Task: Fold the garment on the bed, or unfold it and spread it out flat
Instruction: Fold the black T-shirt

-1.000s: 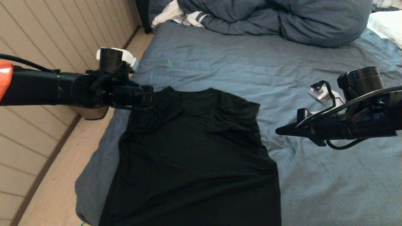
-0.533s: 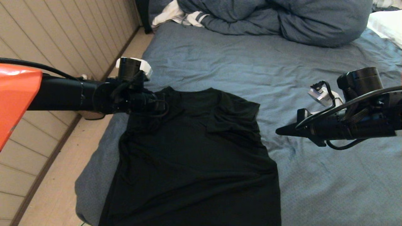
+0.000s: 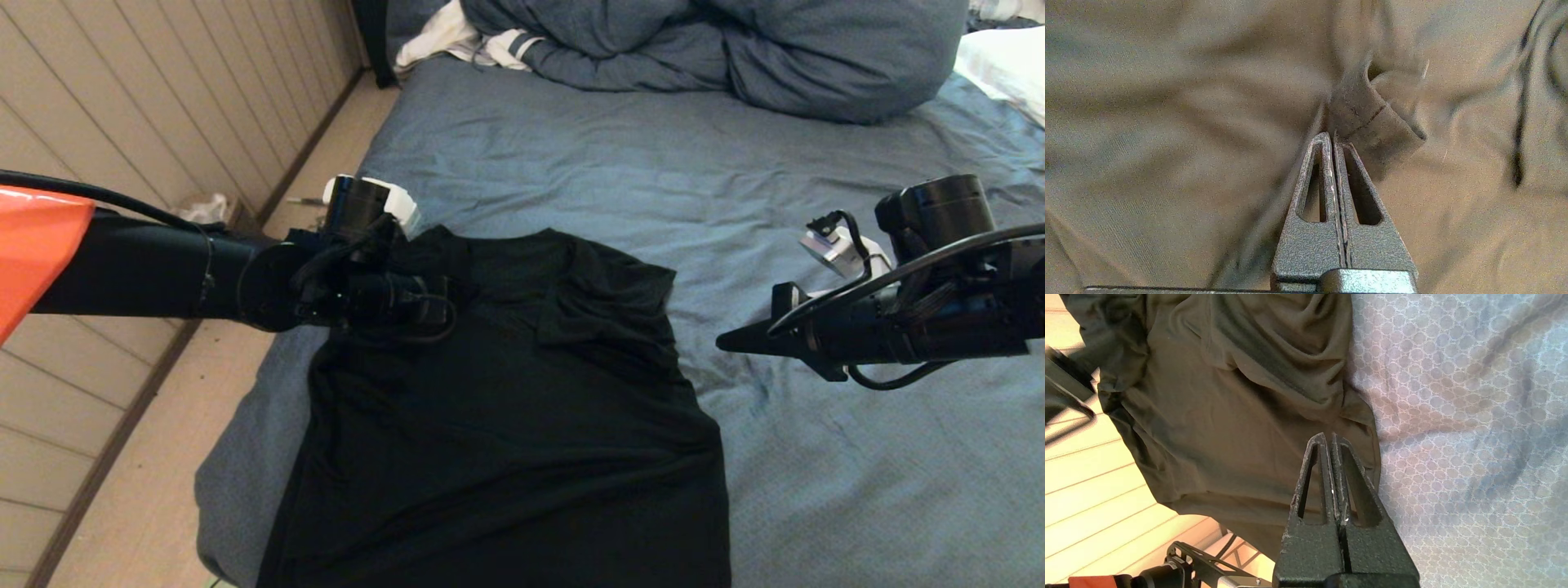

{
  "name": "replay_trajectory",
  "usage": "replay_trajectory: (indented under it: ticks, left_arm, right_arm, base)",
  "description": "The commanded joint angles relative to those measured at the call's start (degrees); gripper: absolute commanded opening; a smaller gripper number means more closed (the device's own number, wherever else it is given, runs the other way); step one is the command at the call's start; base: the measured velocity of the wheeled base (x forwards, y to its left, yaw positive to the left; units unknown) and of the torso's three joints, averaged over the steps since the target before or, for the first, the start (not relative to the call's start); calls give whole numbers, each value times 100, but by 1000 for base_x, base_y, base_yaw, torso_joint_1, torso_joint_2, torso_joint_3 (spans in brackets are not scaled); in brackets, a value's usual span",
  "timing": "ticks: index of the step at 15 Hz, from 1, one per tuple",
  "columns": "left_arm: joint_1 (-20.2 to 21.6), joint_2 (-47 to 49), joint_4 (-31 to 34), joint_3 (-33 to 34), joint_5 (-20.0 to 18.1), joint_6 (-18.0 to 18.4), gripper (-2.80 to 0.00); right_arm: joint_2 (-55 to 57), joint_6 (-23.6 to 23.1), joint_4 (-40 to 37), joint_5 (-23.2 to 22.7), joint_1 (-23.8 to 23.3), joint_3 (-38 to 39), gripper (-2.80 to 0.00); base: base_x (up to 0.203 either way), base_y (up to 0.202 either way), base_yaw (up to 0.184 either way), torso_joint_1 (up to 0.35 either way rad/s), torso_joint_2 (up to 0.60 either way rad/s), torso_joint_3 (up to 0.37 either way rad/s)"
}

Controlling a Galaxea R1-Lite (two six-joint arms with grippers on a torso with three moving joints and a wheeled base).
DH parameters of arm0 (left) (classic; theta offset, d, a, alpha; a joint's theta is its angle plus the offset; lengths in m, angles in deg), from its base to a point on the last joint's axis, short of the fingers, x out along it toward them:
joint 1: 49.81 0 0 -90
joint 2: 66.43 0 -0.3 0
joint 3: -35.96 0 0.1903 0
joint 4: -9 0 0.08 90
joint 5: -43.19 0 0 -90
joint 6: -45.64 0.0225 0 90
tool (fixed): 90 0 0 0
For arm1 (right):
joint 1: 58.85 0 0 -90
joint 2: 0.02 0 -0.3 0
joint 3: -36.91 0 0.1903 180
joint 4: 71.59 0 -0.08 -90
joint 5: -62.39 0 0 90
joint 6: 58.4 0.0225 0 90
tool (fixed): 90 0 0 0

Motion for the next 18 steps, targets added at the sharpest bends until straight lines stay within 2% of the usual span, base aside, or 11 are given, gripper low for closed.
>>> replay_trajectory:
  ticks: [1, 8, 11, 13, 15, 18]
  left_arm:
    - [-171, -267, -32, 406, -8, -20, -280]
    - [-506, -745, -57, 695, -22, -46, -280]
    - [-552, -1278, -46, 980, -2, -241, -280]
    - [-549, -1844, -26, 1503, 24, -427, -280]
    - [-403, -2603, -23, 2430, 7, -551, -280]
    - [219, -3548, 3, 3704, -37, -619, -280]
  right_arm:
    - [24, 13, -6, -19, 1, -9, -280]
    - [-2, 22, -6, -19, 1, 0, -280]
    - [-46, 22, -15, -98, -5, -6, -280]
    - [-48, 28, -28, -186, 10, -9, -280]
    - [-62, 109, -78, -192, 7, 264, -280]
    - [-438, 173, -372, -194, -5, 906, -280]
  base:
    - [0, 0, 0, 0, 0, 0]
    - [0, 0, 0, 0, 0, 0]
    - [0, 0, 0, 0, 0, 0]
    - [0, 0, 0, 0, 0, 0]
    - [0, 0, 0, 0, 0, 0]
    - [0, 0, 0, 0, 0, 0]
